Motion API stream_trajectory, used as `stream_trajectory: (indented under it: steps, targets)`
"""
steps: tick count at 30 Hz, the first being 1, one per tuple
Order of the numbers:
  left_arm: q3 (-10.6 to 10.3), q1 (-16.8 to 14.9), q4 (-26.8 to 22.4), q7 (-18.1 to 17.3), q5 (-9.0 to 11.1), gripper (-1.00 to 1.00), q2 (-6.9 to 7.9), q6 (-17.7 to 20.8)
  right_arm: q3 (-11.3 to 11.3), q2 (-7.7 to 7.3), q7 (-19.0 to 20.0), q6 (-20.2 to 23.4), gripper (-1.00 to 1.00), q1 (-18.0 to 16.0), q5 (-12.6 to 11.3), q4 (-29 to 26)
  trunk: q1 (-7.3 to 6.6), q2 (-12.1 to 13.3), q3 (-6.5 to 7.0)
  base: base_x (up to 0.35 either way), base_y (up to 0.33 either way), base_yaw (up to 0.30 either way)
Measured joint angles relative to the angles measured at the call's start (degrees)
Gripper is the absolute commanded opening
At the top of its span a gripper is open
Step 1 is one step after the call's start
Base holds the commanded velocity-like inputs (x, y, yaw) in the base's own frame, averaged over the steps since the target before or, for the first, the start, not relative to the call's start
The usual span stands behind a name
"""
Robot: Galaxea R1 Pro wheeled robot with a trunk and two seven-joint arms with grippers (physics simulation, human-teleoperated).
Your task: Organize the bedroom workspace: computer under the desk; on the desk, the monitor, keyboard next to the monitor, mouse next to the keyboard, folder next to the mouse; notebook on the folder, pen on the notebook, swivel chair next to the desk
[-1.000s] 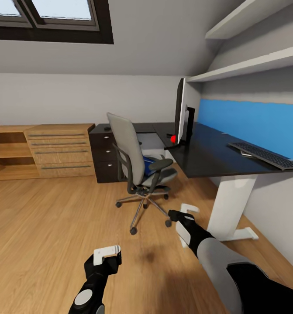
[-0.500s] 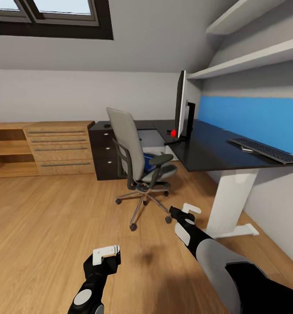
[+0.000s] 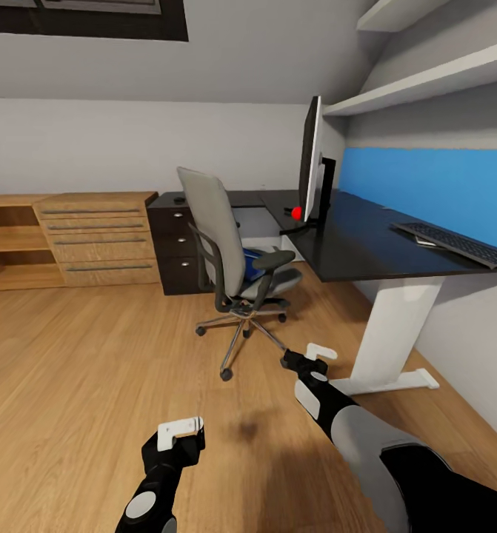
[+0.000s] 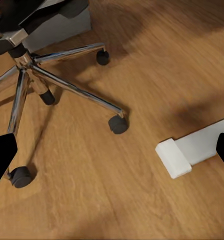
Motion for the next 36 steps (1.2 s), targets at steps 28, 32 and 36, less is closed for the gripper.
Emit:
stream_trajectory:
  steps: [28, 32, 36]
  targets:
    - [-0.12, -0.02, 0.52, 0.0, 0.0, 1.0, 2.51, -0.01, 0.14, 0.0, -0.12, -7.02, 1.0, 0.18, 1.62, 0.08, -0.03, 0.0, 0.0, 0.274, 0.0, 0.0]
    - [-0.16, -0.01, 0.53, 0.0, 0.0, 1.0, 2.49, -0.01, 0.14, -0.05, -0.12, -7.03, 1.0, 0.21, 1.62, 0.08, -0.03, 0.0, 0.0, 0.304, 0.0, 0.0]
    - [-0.18, -0.03, 0.57, 0.0, 0.0, 1.0, 2.49, -0.01, 0.2, 0.0, -0.12, -7.49, 1.0, 0.25, 1.63, 0.08, -0.02, 0.0, 0.0, 0.233, 0.0, 0.001]
